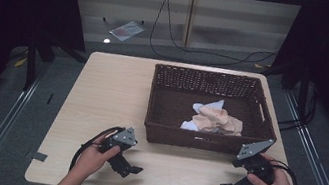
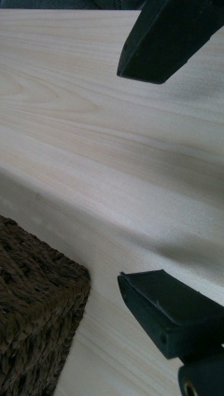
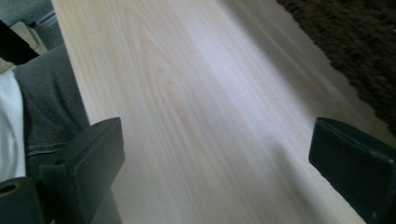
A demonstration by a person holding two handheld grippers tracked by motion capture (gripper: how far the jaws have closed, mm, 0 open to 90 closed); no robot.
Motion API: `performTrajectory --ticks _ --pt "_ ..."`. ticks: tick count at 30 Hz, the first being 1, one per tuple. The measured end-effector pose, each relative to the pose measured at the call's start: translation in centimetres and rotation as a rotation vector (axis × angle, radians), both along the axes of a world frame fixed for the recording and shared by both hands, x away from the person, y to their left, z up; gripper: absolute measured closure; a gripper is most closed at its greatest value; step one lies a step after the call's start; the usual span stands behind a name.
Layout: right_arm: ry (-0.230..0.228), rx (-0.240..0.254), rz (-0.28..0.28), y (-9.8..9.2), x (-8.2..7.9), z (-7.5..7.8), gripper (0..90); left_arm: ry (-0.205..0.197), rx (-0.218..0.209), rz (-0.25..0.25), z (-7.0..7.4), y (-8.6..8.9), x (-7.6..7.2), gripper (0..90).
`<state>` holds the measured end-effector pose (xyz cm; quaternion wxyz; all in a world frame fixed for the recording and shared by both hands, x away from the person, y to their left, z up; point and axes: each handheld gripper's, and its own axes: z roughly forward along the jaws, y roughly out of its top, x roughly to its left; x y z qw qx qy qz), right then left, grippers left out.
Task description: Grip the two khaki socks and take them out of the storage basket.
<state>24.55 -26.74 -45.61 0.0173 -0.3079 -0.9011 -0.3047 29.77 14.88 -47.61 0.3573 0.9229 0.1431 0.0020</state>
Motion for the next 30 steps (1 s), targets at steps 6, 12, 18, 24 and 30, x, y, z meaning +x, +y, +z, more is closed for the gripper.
performTrajectory --ticks 6,12,18,24,30 --pt "0.014 -0.028 0.038 0.6 0.2 0.7 3.7 0.005 -0.005 -0.002 -0.2 -0.1 0.3 2.5" --pt "0.026 -0.07 0.061 1.4 0.6 1.7 4.7 0.003 -0.001 -0.003 0.0 0.0 0.1 2.6" --pt "0.022 -0.103 0.098 2.1 1.3 3.7 5.3 0.005 -0.008 -0.001 0.0 -0.2 0.1 2.5" --pt "0.028 -0.117 0.118 2.5 2.0 5.3 5.6 0.005 -0.006 0.0 0.0 -0.1 0.1 2.6" --pt "0.05 -0.11 0.12 2.6 3.0 7.0 6.4 0.007 -0.003 -0.006 0.0 -0.2 0.2 2.6"
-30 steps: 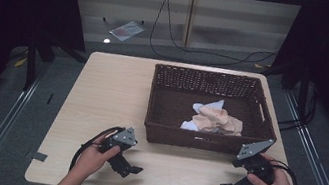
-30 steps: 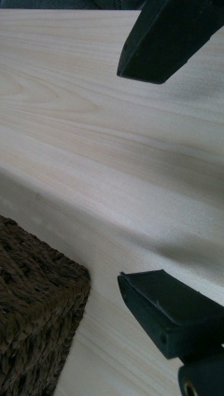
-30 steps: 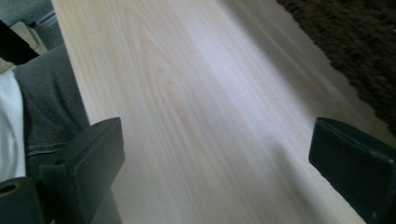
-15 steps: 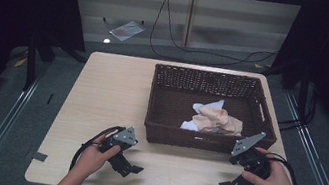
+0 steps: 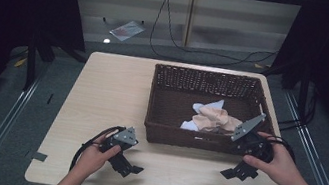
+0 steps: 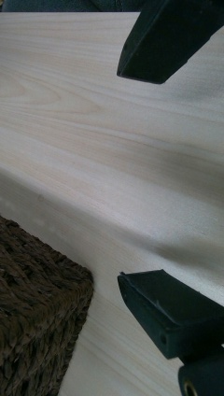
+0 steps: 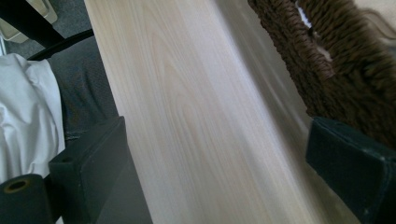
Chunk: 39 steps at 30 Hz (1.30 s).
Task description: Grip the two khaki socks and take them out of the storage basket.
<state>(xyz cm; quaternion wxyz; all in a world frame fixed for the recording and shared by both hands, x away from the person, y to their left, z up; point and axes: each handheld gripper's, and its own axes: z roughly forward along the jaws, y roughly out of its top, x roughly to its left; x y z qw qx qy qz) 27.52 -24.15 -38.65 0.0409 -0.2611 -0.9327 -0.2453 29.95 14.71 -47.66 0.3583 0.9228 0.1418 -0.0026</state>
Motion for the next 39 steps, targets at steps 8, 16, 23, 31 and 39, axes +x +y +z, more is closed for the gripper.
performTrajectory --ticks 8,16,23,31,39 --pt "0.005 -0.007 -0.006 -0.1 1.4 1.9 6.9 0.006 -0.008 0.0 0.0 0.1 0.0 2.6" --pt "-0.005 0.006 -0.025 -0.2 2.9 3.6 6.9 0.005 -0.006 0.0 0.0 0.1 0.0 2.5" --pt "-0.048 0.038 -0.09 -0.2 5.2 4.7 6.2 0.005 -0.005 -0.001 0.0 0.1 0.0 2.6" --pt "-0.074 0.055 -0.183 -0.1 8.2 3.8 5.5 0.009 -0.012 -0.001 -0.1 0.1 0.0 2.5" --pt "-0.076 0.011 -0.288 -0.4 11.1 1.6 14.0 0.001 -0.002 -0.009 0.1 0.3 0.1 2.6"
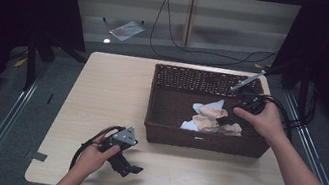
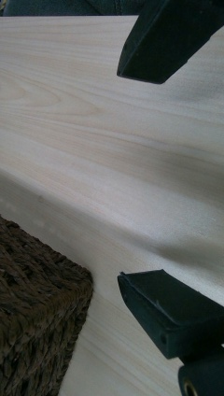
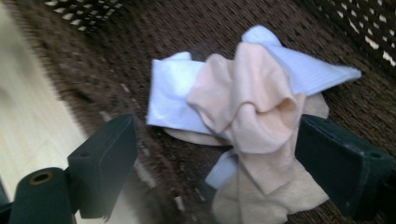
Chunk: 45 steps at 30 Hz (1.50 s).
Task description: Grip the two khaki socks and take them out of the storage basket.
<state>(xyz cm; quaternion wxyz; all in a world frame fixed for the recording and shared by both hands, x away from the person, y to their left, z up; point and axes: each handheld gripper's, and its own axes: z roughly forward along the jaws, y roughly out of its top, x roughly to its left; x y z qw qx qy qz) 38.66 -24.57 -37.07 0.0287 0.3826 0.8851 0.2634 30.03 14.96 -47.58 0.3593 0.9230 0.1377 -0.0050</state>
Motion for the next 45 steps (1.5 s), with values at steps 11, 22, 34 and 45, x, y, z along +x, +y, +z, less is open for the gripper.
performTrajectory --ticks 11,22,34,45 --pt "-0.008 -0.054 -0.092 0.0 2.8 -3.6 16.4 0.002 -0.006 0.001 -0.2 0.0 0.0 2.6" --pt "-0.002 -0.104 -0.123 1.3 3.9 -5.5 55.4 0.007 0.0 -0.001 -0.1 0.1 0.0 2.7" --pt "0.002 -0.01 -0.138 0.1 3.3 -3.5 79.4 0.003 -0.007 0.004 0.0 0.2 -0.1 2.7" --pt "-0.005 0.031 -0.126 -1.1 2.3 0.3 79.9 -0.002 -0.002 -0.003 0.0 0.1 0.0 2.7"
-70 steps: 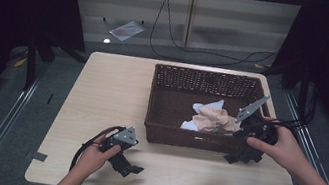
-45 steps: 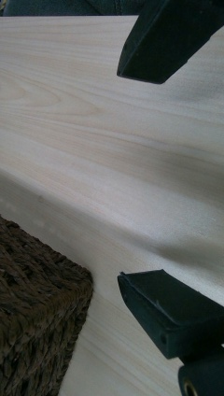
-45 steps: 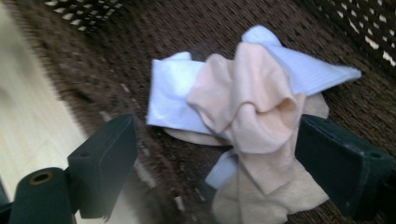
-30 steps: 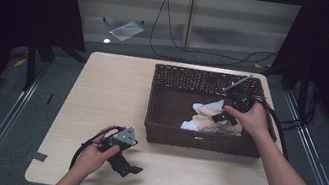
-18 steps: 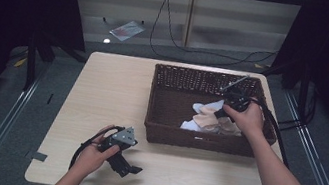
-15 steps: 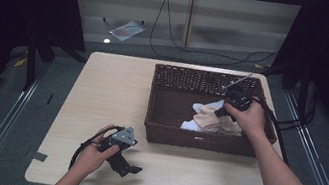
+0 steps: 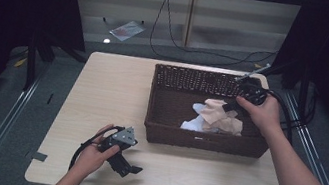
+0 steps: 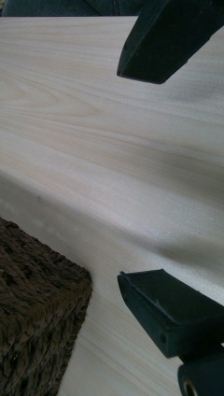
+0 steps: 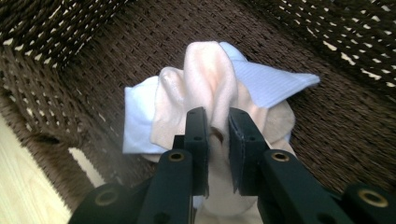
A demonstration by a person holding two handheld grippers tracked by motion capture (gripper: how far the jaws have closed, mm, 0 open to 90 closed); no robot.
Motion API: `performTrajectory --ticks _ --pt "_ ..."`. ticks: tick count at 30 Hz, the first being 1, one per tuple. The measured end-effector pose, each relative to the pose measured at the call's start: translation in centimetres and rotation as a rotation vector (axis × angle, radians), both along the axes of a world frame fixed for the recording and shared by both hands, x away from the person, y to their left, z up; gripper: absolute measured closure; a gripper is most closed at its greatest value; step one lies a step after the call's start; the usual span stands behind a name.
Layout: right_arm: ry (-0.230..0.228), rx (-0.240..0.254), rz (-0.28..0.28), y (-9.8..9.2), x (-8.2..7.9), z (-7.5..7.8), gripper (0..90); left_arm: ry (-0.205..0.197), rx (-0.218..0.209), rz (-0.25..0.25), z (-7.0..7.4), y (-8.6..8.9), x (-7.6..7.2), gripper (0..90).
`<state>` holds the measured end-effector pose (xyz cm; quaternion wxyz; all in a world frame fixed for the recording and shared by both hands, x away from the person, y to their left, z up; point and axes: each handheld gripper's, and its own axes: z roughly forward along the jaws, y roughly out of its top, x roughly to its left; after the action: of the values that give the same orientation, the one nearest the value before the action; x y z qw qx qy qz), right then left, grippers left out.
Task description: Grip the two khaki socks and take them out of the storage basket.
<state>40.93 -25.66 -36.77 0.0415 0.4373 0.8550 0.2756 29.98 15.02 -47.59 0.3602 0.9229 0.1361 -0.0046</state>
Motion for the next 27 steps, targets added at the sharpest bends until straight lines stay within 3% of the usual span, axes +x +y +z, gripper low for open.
performTrajectory --ticks 4,7,8,11,14,27 --pt "0.004 -0.008 0.015 0.0 -0.2 0.8 79.9 0.0 0.019 -0.002 0.2 0.0 0.0 2.7" --pt "0.016 0.006 0.033 0.1 -0.5 1.4 79.9 0.0 0.014 0.001 0.2 0.1 0.0 2.7" --pt "0.023 0.002 0.039 0.1 -0.6 1.5 79.9 0.003 -0.005 0.005 0.0 0.0 -0.1 2.7" --pt "0.037 0.017 0.061 0.0 -1.0 2.2 79.9 0.002 0.005 0.0 0.1 0.0 0.0 2.7" --pt "0.036 0.042 0.08 -0.3 -1.3 3.0 79.9 0.002 0.004 0.002 0.1 0.0 0.0 2.7" --pt "0.034 0.045 0.161 -0.6 -3.5 6.2 79.9 0.004 -0.002 0.004 0.0 -0.1 -0.1 2.7"
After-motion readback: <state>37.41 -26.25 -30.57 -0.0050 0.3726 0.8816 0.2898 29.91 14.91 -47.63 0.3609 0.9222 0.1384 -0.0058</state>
